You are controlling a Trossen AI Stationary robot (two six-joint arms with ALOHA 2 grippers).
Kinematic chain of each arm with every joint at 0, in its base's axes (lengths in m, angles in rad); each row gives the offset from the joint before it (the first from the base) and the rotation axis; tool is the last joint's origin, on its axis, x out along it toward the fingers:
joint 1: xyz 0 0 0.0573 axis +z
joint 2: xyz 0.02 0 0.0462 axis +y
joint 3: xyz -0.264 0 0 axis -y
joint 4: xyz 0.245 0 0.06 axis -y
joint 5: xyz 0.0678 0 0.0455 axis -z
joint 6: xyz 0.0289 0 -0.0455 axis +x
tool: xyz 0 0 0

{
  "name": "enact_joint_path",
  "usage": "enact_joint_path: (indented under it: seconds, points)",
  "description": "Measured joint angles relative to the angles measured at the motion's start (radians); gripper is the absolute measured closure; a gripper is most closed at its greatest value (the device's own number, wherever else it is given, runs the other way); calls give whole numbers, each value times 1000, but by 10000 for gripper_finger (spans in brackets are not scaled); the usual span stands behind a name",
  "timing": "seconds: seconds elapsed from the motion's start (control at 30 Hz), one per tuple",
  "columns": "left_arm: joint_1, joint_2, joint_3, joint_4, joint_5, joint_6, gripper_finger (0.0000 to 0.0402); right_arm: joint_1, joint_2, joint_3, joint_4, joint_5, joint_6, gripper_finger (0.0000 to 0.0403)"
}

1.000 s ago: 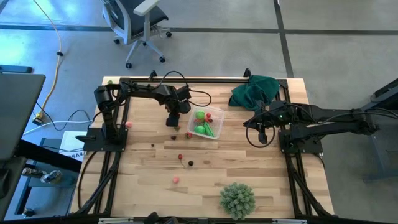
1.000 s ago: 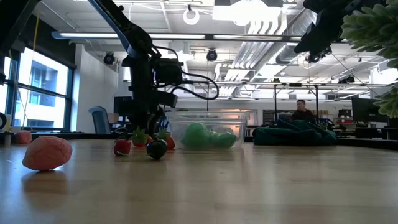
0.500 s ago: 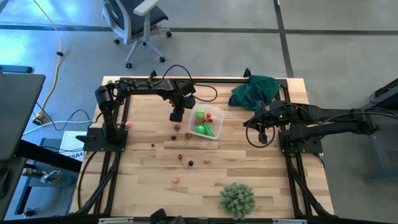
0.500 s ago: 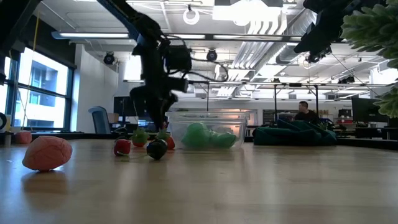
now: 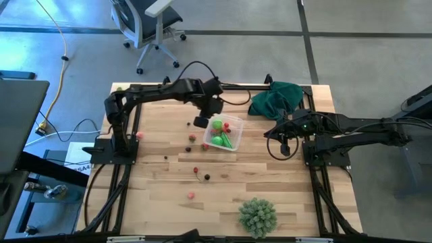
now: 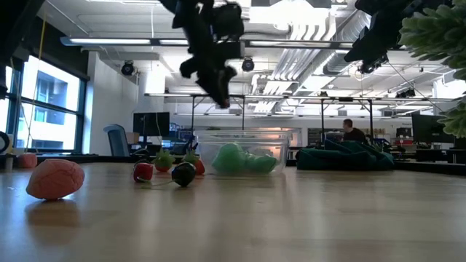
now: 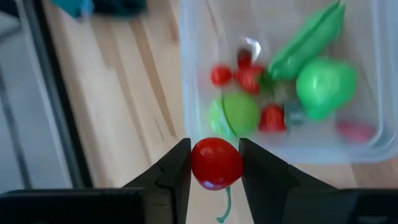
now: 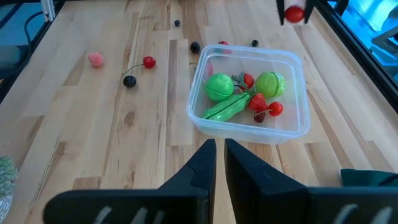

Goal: Pick and placing Produce into tupperware
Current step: Put the red cherry into the transparent bin

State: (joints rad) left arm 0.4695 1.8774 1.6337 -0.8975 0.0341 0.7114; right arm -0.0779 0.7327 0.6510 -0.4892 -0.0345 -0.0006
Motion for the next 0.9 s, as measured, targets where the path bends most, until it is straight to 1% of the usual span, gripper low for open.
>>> enact_joint_path:
  seconds: [0.17, 0.27, 0.33, 0.43, 0.5, 0.6, 0.77, 0.9]
  points:
    - [-40, -1, 83, 8, 1, 19, 291, 0, 0, 0, 0, 0, 0, 379]
    - [-62, -2, 103, 19, 3, 30, 283, 0, 0, 0, 0, 0, 0, 379]
    - [-75, -2, 104, 33, 28, 49, 283, 0, 0, 0, 0, 0, 0, 379]
    - [-91, 5, 105, 46, 101, 70, 287, 0, 0, 0, 0, 0, 0, 379]
    - [-99, 23, 105, 48, 114, 71, 291, 0, 0, 0, 0, 0, 0, 379]
    - [-108, 58, 104, 64, 107, 72, 292, 0, 0, 0, 0, 0, 0, 379]
    - [-111, 135, 104, 94, 107, 101, 281, 0, 0, 0, 0, 0, 0, 379]
    - [-112, 194, 104, 98, 107, 122, 283, 0, 0, 0, 0, 0, 0, 379]
